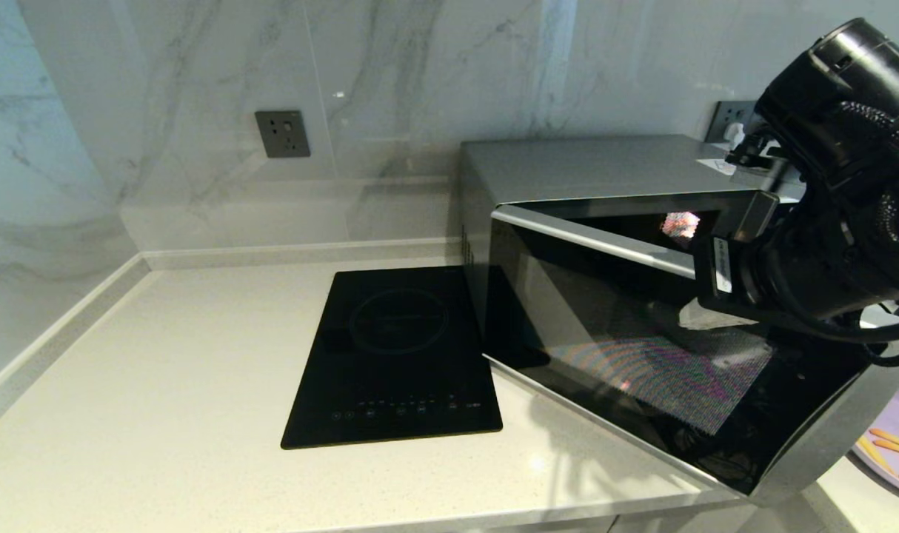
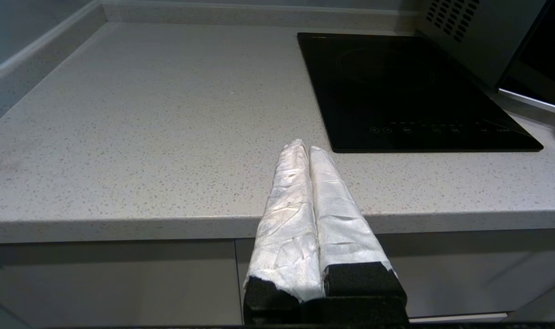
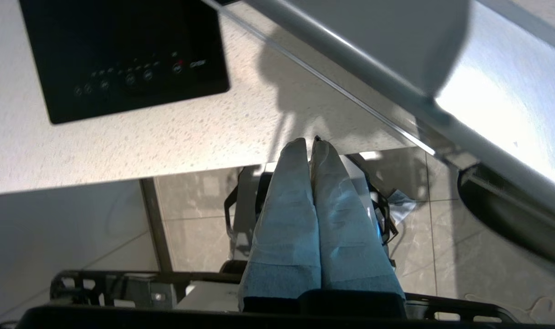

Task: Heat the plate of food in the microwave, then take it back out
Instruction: Close the microwave oven

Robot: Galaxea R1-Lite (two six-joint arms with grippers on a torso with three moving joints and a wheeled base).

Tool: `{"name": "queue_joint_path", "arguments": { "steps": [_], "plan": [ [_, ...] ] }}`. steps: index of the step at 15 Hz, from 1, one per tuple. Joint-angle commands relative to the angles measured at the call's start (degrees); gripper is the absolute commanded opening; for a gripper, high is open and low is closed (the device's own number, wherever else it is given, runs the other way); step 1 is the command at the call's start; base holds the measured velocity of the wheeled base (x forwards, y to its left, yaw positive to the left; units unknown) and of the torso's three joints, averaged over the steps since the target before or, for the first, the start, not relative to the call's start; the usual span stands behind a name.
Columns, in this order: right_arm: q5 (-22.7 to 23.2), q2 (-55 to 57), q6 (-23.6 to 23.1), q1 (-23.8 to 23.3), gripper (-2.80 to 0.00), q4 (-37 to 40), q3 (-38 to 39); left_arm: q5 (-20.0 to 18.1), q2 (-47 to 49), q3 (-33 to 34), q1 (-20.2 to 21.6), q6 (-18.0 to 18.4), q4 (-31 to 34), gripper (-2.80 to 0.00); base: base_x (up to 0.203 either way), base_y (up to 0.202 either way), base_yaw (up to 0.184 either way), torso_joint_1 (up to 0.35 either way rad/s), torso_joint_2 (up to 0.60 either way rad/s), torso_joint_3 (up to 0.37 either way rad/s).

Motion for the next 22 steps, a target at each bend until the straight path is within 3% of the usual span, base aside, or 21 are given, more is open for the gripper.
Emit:
{"name": "queue_joint_path", "arguments": {
  "steps": [1, 10, 16, 19, 22],
  "plan": [
    [-0.05, 0.22, 0.24, -3.82, -2.80, -0.52, 0.57, 0.05, 0.09, 0.00, 0.01, -0.03, -0.02, -2.80, 0.000, 0.000, 0.000, 0.000, 0.00, 0.000],
    [-0.40, 2.12, -0.14, -14.67, -2.80, -9.83, 2.09, 0.05, 0.09, 0.00, -0.07, -0.03, -0.02, -2.80, 0.000, 0.000, 0.000, 0.000, 0.00, 0.000],
    [-0.53, 5.04, -0.44, -17.23, -2.80, -21.33, 3.93, 0.05, 0.09, 0.00, 0.01, -0.03, -0.02, -2.80, 0.000, 0.000, 0.000, 0.000, 0.00, 0.000],
    [-4.73, 8.09, -0.68, -17.51, -2.80, -27.08, 3.96, 0.05, 0.09, 0.00, 0.01, -0.03, -0.02, -2.80, 0.000, 0.000, 0.000, 0.000, 0.00, 0.000],
    [-5.49, 9.51, -0.66, -17.54, -2.80, -29.93, 4.06, 0.05, 0.09, 0.00, 0.01, -0.03, -0.02, -2.80, 0.000, 0.000, 0.000, 0.000, 0.00, 0.000]
  ]
}}
